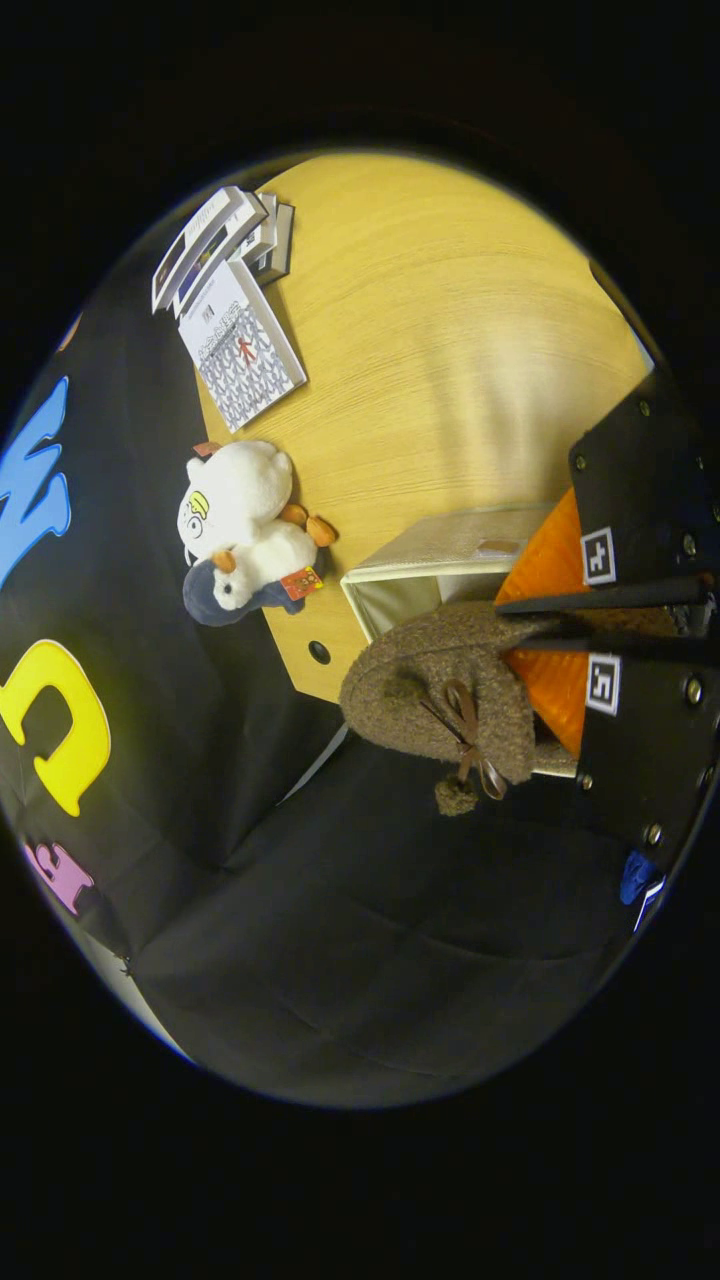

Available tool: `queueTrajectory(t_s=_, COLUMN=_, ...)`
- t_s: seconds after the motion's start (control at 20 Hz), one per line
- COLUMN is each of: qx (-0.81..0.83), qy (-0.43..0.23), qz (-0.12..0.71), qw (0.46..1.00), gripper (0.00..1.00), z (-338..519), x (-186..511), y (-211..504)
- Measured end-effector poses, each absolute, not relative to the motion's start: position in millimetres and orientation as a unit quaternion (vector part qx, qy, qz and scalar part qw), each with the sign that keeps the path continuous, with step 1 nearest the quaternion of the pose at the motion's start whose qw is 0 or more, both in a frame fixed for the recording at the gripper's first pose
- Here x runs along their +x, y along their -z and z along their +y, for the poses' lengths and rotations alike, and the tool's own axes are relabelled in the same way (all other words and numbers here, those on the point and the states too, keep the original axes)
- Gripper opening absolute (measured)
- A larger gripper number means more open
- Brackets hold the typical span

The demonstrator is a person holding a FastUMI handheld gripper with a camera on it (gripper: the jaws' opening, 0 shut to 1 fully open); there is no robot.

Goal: Open the storage box then place both shoes into the box .Put the left shoe in first, then the right shoe, with the right side of both shoes facing outward in a uniform manner.

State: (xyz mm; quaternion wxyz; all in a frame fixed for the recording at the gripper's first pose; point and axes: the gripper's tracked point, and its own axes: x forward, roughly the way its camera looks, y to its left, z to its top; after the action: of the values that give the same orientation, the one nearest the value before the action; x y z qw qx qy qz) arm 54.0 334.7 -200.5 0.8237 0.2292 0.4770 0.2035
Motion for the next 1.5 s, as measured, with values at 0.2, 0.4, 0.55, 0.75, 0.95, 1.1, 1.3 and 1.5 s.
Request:
queueTrajectory(t_s=0.2, qx=0.227, qy=-0.194, qz=0.428, qw=0.853, gripper=0.98, z=311.0, x=70.2, y=177.7)
queueTrajectory(t_s=0.4, qx=0.231, qy=-0.191, qz=0.366, qw=0.881, gripper=0.98, z=270.5, x=82.9, y=138.0)
queueTrajectory(t_s=0.55, qx=0.211, qy=-0.188, qz=0.304, qw=0.91, gripper=0.98, z=229.1, x=89.8, y=99.7)
queueTrajectory(t_s=0.75, qx=0.163, qy=-0.174, qz=0.235, qw=0.942, gripper=0.98, z=173.6, x=88.4, y=57.3)
queueTrajectory(t_s=0.95, qx=0.094, qy=-0.129, qz=0.155, qw=0.975, gripper=0.98, z=108.5, x=81.4, y=13.4)
queueTrajectory(t_s=1.1, qx=0.031, qy=-0.087, qz=0.105, qw=0.99, gripper=0.98, z=62.8, x=77.2, y=-9.2)
queueTrajectory(t_s=1.3, qx=0.0, qy=-0.045, qz=0.074, qw=0.996, gripper=0.98, z=26.3, x=75.3, y=-21.0)
queueTrajectory(t_s=1.5, qx=0.01, qy=-0.005, qz=0.048, qw=0.999, gripper=0.97, z=-3.1, x=79.0, y=-34.9)
